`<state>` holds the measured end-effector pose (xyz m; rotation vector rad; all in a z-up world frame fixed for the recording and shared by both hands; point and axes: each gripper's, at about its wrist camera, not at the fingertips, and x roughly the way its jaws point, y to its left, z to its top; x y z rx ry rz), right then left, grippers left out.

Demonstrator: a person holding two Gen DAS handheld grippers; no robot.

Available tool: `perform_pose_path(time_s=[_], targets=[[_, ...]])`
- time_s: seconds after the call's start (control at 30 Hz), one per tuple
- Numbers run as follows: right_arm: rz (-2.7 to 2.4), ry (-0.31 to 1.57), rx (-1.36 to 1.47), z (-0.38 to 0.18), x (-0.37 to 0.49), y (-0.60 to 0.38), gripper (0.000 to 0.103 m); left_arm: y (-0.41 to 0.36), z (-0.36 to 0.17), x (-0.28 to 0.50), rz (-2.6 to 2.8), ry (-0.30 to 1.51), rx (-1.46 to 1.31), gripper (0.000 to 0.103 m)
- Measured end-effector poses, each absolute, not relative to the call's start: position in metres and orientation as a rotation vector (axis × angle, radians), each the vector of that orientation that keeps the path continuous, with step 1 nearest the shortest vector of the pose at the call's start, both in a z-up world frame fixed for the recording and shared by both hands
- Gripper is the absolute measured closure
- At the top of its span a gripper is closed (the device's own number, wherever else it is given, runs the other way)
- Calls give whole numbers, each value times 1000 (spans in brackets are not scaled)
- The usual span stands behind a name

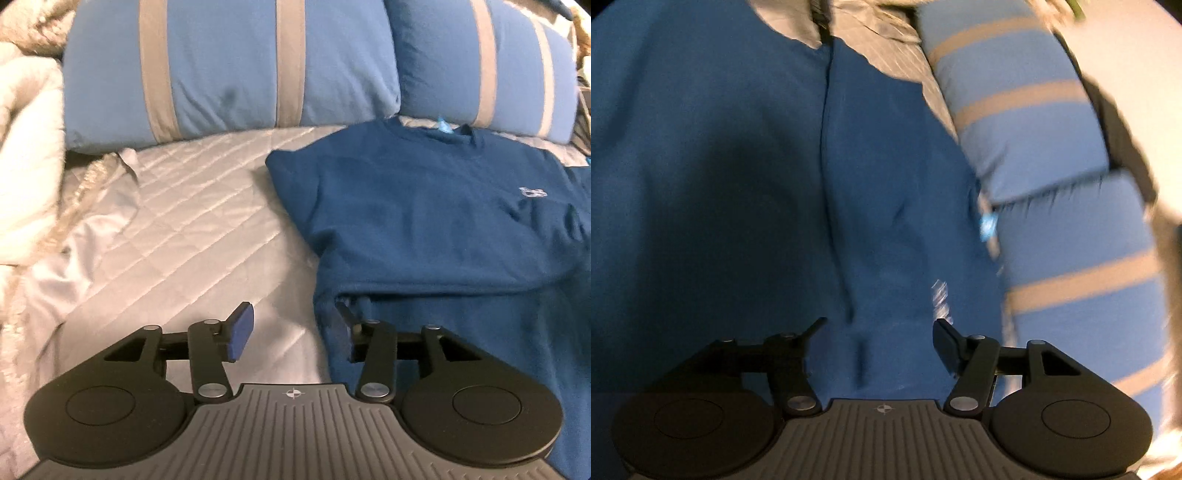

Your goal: Fold clothes

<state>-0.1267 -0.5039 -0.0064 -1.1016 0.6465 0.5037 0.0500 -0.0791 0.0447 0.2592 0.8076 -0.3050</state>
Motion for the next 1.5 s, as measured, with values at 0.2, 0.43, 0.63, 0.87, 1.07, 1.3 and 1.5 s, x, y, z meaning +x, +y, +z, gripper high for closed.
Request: perform_pose_path(time_s=[0.2, 0.43, 0.63, 0.87, 1.07, 1.3, 1.5], targets=[[526, 728, -904, -16, -108, -528, 41, -61, 75, 7, -304, 741, 235, 44], [519, 787, -830, -41, -86, -540, 74, -50, 102, -27, -293, 687, 192, 43], [490, 772, -874, -41, -94, -546, 92, -38, 116, -48, -283, 646, 160, 42], [475, 781, -929, -29, -114, -558, 99, -37, 123, -56, -283, 631, 147, 42], [428, 750, -839, -20, -120, -571, 71, -53, 123, -60, -312, 621, 140, 42], [453, 754, -799, -26, -109, -565, 67, -84, 120, -71, -366, 609, 158, 33], [478, 807, -802, -37, -91, -555, 90, -104, 112, -84, -413, 621, 205, 32]])
